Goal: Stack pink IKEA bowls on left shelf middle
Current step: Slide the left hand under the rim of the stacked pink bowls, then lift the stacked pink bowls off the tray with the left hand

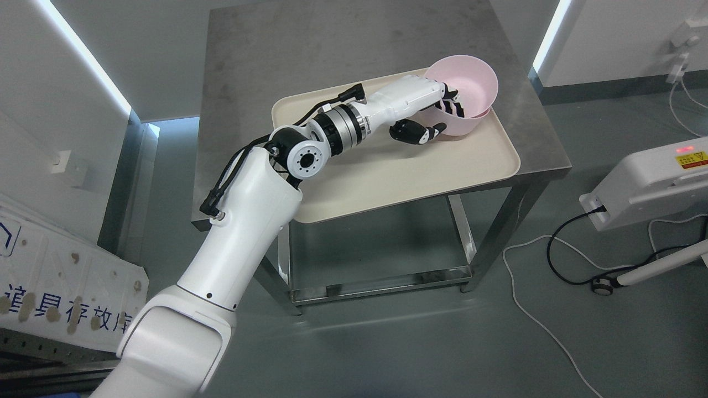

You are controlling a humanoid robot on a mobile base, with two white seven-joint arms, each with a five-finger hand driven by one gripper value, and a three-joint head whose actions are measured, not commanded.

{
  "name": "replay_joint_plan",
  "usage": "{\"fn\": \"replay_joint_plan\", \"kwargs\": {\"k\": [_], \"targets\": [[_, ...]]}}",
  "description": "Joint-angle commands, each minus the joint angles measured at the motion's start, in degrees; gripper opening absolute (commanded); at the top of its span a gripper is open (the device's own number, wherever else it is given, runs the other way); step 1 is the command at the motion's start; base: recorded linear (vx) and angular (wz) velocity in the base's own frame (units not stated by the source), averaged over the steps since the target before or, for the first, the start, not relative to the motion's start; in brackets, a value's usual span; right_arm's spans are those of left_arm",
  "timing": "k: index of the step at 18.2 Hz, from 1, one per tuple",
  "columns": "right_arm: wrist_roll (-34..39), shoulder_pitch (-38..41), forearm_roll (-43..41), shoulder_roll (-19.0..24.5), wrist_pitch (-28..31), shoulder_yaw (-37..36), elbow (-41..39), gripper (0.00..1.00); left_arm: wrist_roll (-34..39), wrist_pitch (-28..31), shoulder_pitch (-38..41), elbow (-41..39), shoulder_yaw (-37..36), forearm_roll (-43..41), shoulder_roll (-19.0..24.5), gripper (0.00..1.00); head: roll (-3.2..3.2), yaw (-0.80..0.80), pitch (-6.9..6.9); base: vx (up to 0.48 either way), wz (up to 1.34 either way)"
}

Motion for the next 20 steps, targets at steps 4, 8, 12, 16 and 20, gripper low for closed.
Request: {"fn": "replay_joint_plan", "kwargs": {"k": [4,8,12,16,20], "targets": [[-0.02,-0.01,0.00,-1.00,0.01,0.00,0.00,1.00,-6.39,-6.05,6.87,-9.73,18.46,6.06,1.01,0.01,0.00,0.00,0.00,0.000,0.00],[-0.02,-0.01,0.00,-1.00,0.01,0.00,0.00,1.00,-9.12,-10.02,15.48,-19.57,23.29,8.51,1.01,0.02,0.00,0.00,0.00,0.000,0.00],[-0.02,-0.01,0.00,-1.00,0.01,0.00,0.00,1.00,-10.62,-12.82,22.44,-28.54,27.51,10.01,1.01,0.02,0.00,0.00,0.00,0.000,0.00],[-0.02,-0.01,0.00,-1.00,0.01,0.00,0.00,1.00,-10.88,-15.99,24.47,-31.55,31.21,12.29,1.01,0.02,0.00,0.00,0.00,0.000,0.00],[-0.02,-0.01,0.00,-1.00,0.01,0.00,0.00,1.00,-10.88,-16.70,25.53,-32.43,31.92,13.79,1.01,0.02,0.00,0.00,0.00,0.000,0.00]]}}
